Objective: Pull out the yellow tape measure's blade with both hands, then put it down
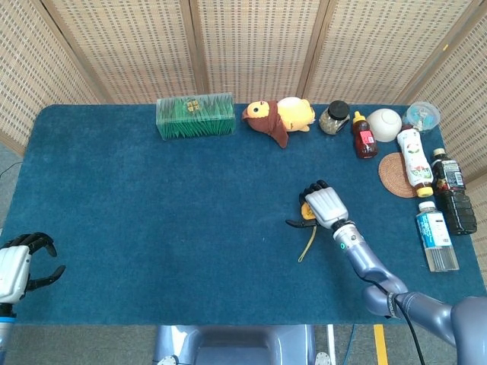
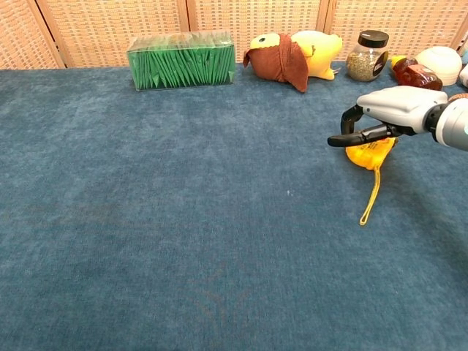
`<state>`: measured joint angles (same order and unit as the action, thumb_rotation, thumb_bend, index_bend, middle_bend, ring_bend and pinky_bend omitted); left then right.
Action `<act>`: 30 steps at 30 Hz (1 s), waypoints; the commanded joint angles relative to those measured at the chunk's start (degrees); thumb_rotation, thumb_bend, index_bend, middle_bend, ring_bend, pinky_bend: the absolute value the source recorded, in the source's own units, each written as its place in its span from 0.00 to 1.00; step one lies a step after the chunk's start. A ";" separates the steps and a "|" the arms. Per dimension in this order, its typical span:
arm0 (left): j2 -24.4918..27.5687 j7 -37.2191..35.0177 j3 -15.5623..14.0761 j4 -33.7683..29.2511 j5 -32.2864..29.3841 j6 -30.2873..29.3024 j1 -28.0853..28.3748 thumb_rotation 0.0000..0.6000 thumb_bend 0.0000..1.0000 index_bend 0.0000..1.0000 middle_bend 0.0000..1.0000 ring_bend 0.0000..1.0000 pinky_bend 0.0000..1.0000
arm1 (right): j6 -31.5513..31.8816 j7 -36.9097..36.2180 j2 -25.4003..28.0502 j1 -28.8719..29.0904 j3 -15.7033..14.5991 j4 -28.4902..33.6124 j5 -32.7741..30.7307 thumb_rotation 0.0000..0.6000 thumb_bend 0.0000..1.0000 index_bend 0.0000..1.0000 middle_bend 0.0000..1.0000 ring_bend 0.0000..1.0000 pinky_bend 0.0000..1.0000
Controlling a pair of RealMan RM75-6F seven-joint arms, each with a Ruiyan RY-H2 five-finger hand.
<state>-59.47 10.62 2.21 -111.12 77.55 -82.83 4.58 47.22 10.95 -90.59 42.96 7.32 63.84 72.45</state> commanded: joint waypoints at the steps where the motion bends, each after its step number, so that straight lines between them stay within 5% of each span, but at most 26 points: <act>1: -0.02 0.05 0.03 -0.04 0.02 0.02 0.04 0.98 0.19 0.54 0.38 0.30 0.33 | 0.71 0.94 1.08 -0.63 -0.77 1.37 0.60 0.00 0.13 0.40 0.33 0.21 0.13; 16: -0.25 1.16 0.23 -1.22 0.63 0.10 0.52 0.98 0.19 0.54 0.38 0.30 0.33 | 5.30 1.57 7.44 -4.15 -2.46 10.90 2.68 0.00 0.13 0.38 0.33 0.24 0.15; 30: 0.06 1.37 0.10 -1.47 0.55 0.02 0.42 0.98 0.19 0.54 0.38 0.30 0.33 | 7.81 -0.87 9.03 -4.68 -0.36 10.75 2.79 0.00 0.12 0.31 0.41 0.43 0.39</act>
<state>-59.41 11.99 2.32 -112.61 78.11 -82.82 4.99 54.78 9.98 -81.51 38.58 6.88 75.30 75.65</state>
